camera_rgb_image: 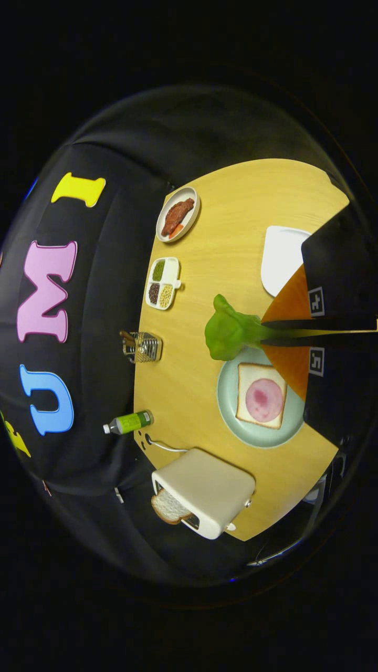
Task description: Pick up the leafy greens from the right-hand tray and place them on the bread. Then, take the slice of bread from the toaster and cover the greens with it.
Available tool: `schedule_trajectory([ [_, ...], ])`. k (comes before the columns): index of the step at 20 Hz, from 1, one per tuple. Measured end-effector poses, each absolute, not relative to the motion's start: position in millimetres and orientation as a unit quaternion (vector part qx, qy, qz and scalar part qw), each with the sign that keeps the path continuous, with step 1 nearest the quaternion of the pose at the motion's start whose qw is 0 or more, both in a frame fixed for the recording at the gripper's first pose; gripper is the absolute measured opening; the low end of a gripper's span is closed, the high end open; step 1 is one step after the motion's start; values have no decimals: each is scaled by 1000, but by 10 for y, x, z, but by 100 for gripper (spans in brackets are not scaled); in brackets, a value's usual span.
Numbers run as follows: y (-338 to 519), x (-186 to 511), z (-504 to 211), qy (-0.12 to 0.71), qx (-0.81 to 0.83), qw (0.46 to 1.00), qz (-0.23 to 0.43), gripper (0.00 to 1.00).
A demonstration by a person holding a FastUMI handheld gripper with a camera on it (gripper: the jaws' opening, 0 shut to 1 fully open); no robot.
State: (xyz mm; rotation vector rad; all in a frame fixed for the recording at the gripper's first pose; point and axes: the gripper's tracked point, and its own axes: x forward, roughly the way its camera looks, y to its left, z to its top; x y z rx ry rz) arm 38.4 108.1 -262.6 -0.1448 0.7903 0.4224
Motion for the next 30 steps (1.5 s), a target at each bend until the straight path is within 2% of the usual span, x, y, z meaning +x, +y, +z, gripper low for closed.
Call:
schedule_trajectory([
  [9, 2051, 185, -2907, 416, -89, 865, 268, 7],
  [22, 2201, 171, -3212, 455, -101, 846, 258, 7],
  [26, 2120, 208, -3237, 463, -102, 849, 235, 16],
  [29, 2144, 226, -3217, 461, -93, 851, 234, 33],
  [30, 2157, 218, -3219, 462, -89, 849, 238, 35],
])
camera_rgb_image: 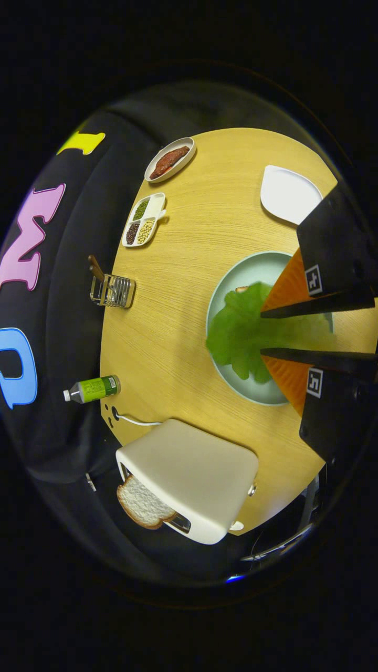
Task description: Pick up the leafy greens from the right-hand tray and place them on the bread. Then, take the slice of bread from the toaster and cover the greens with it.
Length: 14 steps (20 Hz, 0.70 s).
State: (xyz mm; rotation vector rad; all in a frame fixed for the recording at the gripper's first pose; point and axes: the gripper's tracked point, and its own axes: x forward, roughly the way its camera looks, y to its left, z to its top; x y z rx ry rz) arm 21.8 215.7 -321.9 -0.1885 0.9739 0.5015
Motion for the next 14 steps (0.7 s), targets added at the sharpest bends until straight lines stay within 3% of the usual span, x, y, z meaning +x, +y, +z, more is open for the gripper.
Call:
schedule_trajectory([
  [5, 2226, 145, -3179, 454, -89, 850, 252, 90],
  [6, 2239, 149, -3159, 450, -89, 852, 254, 96],
  [7, 2236, 141, -3129, 445, -89, 854, 255, 100],
  [14, 2387, 124, -2825, 407, -107, 863, 278, 99],
])
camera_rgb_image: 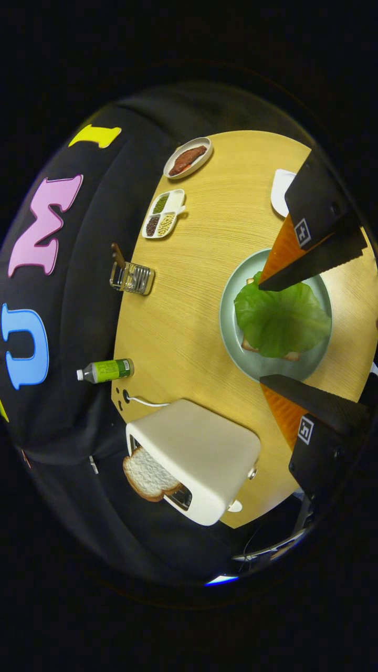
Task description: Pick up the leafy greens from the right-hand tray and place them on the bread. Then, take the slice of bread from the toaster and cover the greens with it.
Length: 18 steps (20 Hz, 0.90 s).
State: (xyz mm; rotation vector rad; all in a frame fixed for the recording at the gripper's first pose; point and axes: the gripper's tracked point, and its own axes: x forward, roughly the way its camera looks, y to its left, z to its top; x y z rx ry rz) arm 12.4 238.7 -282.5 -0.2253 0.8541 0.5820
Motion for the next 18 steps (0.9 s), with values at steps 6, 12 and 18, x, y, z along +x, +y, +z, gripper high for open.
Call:
schedule_trajectory([
  [6, 3037, 43, -2253, 353, -93, 868, 336, 99],
  [12, 3658, -61, -1941, 319, -108, 857, 390, 99],
  [18, 4217, -217, -1887, 307, -125, 840, 428, 99],
])
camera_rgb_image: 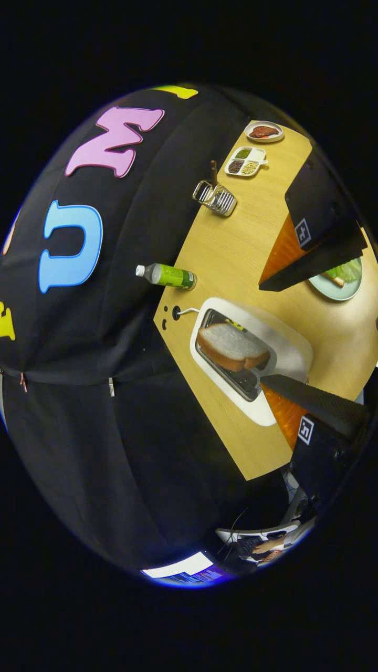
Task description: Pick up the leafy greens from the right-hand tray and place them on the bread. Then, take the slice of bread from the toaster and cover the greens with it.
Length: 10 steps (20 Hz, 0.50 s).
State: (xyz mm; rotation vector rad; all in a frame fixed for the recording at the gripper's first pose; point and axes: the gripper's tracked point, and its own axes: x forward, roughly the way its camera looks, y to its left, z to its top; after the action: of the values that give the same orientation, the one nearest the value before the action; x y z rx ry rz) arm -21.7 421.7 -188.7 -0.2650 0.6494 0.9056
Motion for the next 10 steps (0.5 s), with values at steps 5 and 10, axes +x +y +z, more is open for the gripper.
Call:
schedule_trajectory([
  [5, 4592, -205, -1946, 304, -128, 840, 431, 100],
  [10, 4820, 20, -2140, 319, -126, 850, 400, 100],
])
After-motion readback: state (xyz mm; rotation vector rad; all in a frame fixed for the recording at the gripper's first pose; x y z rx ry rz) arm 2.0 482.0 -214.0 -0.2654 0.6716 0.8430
